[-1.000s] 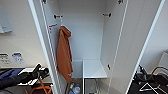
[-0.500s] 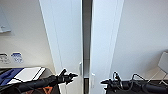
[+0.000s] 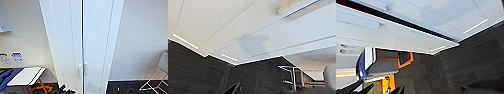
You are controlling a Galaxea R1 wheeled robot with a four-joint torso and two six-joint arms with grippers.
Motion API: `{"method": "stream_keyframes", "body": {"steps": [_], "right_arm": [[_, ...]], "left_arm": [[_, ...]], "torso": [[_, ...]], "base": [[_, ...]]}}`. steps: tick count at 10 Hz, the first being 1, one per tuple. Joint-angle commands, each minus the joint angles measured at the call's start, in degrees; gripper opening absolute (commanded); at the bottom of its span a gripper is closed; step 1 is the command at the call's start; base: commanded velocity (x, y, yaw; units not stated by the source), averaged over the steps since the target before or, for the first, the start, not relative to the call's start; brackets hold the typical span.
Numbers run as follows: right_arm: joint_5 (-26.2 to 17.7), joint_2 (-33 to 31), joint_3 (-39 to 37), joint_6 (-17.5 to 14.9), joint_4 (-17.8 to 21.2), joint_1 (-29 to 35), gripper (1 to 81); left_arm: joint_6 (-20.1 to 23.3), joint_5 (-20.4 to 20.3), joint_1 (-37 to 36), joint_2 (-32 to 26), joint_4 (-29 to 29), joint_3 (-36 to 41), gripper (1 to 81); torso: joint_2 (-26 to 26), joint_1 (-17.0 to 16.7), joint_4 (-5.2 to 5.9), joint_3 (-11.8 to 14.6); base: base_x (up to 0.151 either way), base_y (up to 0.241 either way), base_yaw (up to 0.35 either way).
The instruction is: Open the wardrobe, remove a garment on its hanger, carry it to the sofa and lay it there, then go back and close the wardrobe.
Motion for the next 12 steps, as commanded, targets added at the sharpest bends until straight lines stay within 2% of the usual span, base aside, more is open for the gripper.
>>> {"method": "stream_keyframes", "body": {"steps": [1, 4, 7, 9, 11, 12], "right_arm": [[-0.39, 7.17, -9.92, -0.24, -12.80, -6.07, 81.1], [0.04, 12.79, -23.27, -0.24, -22.66, -16.44, 81.1], [1.19, 18.41, -36.72, -0.24, -30.92, -26.52, 81.1], [4.92, 23.24, -46.79, -0.24, -33.57, -32.15, 81.1], [12.17, 26.78, -55.54, -0.24, -36.29, -37.18, 81.1], [12.62, 27.84, -58.46, -0.24, -37.97, -38.59, 81.1]], "left_arm": [[0.25, -2.38, 6.72, 3.57, 12.49, -6.72, 81.1], [0.51, -9.30, 19.39, 8.03, 20.55, -17.38, 81.1], [0.60, -19.05, 30.01, 16.99, 25.66, -38.72, 81.1], [0.60, -24.59, 34.68, 22.43, 28.73, -51.21, 81.1], [2.26, -25.67, 38.38, 26.23, 30.77, -58.12, 81.1], [4.46, -25.06, 39.61, 27.73, 30.77, -60.59, 81.1]], "torso": [[0.00, 0.00, 0.02, 0.00], [0.00, 0.00, 0.02, 0.00], [-0.02, 0.00, 0.02, 0.02], [-0.02, 0.00, 0.02, 0.02], [-0.02, -0.05, 0.02, 0.04], [-0.05, -0.06, 0.02, 0.06]], "base": [[0.000, 0.000, 0.000], [0.000, 0.000, 0.000], [0.000, 0.000, 0.000], [0.000, 0.000, 0.000], [0.000, 0.000, 0.000], [0.000, 0.000, 0.000]]}}
